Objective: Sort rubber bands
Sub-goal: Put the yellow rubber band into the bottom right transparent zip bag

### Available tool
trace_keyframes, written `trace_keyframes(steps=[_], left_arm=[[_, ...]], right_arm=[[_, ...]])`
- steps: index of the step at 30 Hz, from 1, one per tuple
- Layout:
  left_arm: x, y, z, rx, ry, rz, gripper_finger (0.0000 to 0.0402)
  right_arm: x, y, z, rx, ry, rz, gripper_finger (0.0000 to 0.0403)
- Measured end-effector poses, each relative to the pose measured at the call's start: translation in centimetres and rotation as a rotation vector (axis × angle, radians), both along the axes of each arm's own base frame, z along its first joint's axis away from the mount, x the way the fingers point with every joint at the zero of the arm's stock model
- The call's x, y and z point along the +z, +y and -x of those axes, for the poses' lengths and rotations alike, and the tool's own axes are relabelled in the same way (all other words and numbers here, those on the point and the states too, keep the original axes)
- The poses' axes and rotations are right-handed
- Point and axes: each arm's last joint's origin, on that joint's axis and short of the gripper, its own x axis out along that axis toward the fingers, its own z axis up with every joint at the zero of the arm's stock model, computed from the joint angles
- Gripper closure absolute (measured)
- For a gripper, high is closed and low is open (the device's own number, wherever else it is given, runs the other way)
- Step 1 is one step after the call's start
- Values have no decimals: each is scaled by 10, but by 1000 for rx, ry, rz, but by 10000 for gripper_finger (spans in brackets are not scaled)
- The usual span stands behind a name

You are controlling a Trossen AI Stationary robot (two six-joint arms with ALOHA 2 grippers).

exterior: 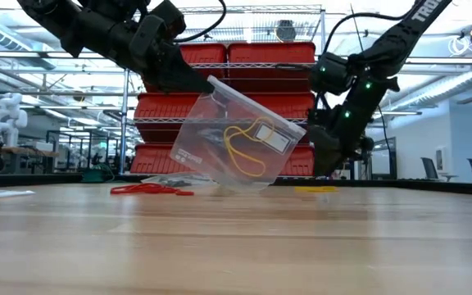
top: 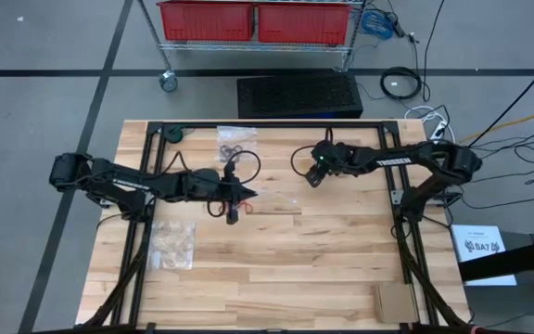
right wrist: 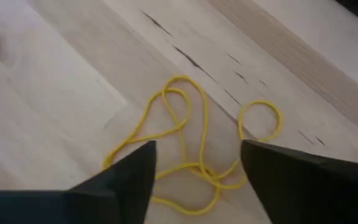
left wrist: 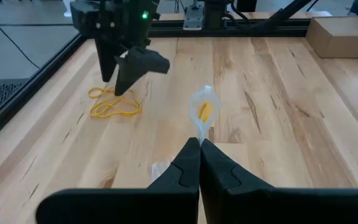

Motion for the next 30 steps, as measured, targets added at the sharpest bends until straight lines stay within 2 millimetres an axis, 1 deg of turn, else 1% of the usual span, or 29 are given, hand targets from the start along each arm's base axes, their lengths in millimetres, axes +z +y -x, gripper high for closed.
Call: trace_keyframes(steps=[2, 4, 6, 8, 10, 12, 14, 17, 19, 20, 21, 30], left_arm=[[0, 0, 0, 0, -1, 0, 400], [0, 0, 0, 0, -1, 0, 400], [0, 0, 0, 0, 0, 0, 400], [0, 0, 0, 0, 0, 0, 400], [0, 0, 0, 0, 0, 0, 400], [0, 0, 0, 0, 3, 0, 400], [0, 0, 0, 0, 5, -1, 400], [0, 0, 0, 0, 4, -1, 400], [0, 0, 0, 0, 4, -1, 400], [0, 0, 0, 0, 4, -1, 400], [0, 0, 0, 0, 4, -1, 400], [0, 0, 0, 1, 5, -1, 400]], right_arm=[[-6, -4, 1, -19, 18, -2, 147], [-11, -10, 2, -52, 25, -12, 139], [-16, -14, 4, -78, 38, -24, 141], [-21, -19, 5, -94, 46, -36, 154], [-24, -21, 5, -97, 45, -48, 175], [-26, -22, 4, -95, 48, -54, 205], [-25, -21, 4, -94, 45, -51, 244], [-21, -18, 4, -83, 44, -37, 317], [-16, -15, 5, -74, 56, -16, 370], [-12, -14, 5, -72, 64, 4, 386], [-8, -13, 3, -75, 64, 32, 393], [45, 1, -10, -31, 41, 110, 401]])
